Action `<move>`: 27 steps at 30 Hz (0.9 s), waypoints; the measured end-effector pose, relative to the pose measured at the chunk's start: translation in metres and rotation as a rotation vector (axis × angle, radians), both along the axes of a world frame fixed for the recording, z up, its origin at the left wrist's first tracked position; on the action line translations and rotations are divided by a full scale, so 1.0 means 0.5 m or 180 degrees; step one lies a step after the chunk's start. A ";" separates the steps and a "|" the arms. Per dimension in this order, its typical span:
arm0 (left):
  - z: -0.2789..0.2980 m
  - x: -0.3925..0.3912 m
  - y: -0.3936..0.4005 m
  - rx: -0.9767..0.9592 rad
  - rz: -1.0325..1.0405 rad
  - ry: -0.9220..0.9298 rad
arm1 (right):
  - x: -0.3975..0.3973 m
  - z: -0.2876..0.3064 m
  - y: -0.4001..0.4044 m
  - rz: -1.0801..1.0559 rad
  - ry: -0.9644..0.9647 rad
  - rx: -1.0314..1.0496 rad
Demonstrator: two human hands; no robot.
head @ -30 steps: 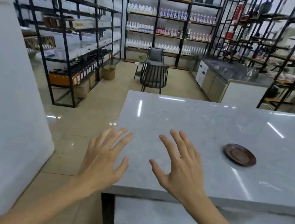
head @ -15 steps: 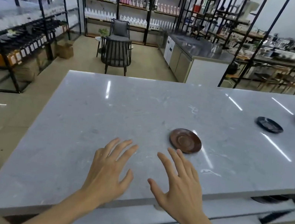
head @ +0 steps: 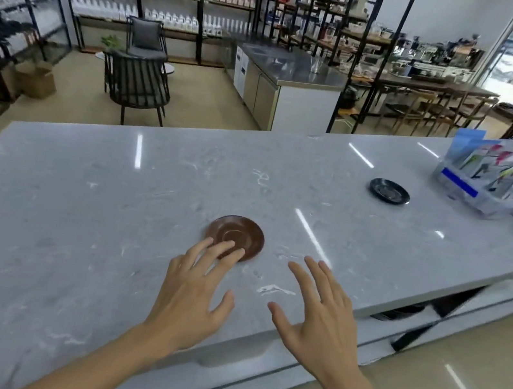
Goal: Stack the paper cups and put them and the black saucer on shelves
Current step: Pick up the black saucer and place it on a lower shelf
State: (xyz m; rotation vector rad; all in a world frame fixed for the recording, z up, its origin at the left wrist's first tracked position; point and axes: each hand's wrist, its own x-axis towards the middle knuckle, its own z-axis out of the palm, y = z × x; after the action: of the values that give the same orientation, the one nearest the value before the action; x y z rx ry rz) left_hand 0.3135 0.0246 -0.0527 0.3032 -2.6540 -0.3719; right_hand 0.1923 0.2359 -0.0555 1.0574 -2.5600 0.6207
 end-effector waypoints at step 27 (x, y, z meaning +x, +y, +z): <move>-0.043 -0.668 0.386 0.0643 0.0775 -0.0271 | -0.745 -0.063 0.334 0.0413 -0.0884 -0.0089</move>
State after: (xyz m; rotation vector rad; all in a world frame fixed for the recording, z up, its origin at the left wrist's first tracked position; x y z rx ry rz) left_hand -0.0203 0.2175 -0.0745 0.7121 -2.6237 -0.5584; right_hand -0.1804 0.4030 -0.0869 1.2104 -2.7197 0.8910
